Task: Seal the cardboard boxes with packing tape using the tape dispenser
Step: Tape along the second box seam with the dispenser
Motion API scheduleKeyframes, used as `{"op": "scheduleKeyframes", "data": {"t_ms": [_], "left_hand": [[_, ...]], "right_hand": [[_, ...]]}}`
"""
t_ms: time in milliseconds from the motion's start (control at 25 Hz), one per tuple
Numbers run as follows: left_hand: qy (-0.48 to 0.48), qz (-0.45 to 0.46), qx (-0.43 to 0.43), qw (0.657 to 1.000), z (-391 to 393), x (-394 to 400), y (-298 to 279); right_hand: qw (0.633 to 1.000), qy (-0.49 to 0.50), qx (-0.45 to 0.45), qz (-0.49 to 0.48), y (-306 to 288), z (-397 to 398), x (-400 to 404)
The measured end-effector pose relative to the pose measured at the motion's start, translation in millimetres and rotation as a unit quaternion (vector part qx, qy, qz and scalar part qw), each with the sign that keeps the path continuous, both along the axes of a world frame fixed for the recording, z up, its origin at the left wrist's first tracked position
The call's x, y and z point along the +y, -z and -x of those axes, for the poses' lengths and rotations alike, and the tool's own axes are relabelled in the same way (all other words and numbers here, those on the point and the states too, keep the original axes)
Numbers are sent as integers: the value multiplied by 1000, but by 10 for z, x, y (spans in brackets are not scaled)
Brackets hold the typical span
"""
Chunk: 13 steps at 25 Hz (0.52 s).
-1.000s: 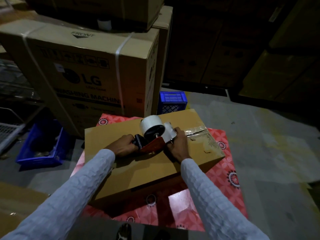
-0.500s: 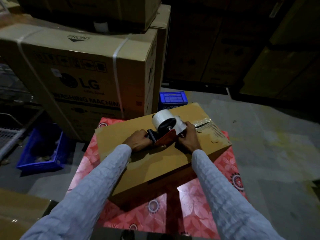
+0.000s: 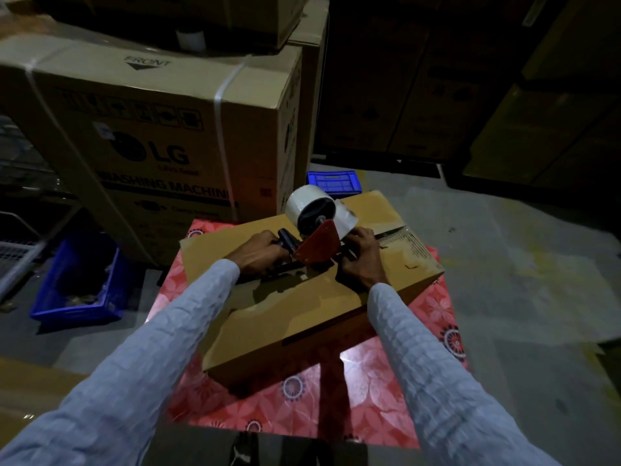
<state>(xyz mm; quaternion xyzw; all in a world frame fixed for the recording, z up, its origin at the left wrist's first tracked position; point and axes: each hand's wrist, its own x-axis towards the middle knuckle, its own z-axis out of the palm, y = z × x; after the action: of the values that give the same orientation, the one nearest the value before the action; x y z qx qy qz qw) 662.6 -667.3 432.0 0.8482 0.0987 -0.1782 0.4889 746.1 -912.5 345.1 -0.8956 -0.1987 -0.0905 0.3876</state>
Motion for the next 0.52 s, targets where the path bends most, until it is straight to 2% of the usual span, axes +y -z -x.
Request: {"op": "scheduleKeyframes", "data": {"t_ms": [120,320,520], "left_hand": [[5,-22,-1,1000,44,16,121],[5,-48,12,999,135,-32,235],[21,-111,35,993,118,-61,276]], "right_hand": [[998,22,-53,14,51,-69,-54],[996,43,-21,74,125,-77,-61],[988,101,43,106,100,-69,-31]]}}
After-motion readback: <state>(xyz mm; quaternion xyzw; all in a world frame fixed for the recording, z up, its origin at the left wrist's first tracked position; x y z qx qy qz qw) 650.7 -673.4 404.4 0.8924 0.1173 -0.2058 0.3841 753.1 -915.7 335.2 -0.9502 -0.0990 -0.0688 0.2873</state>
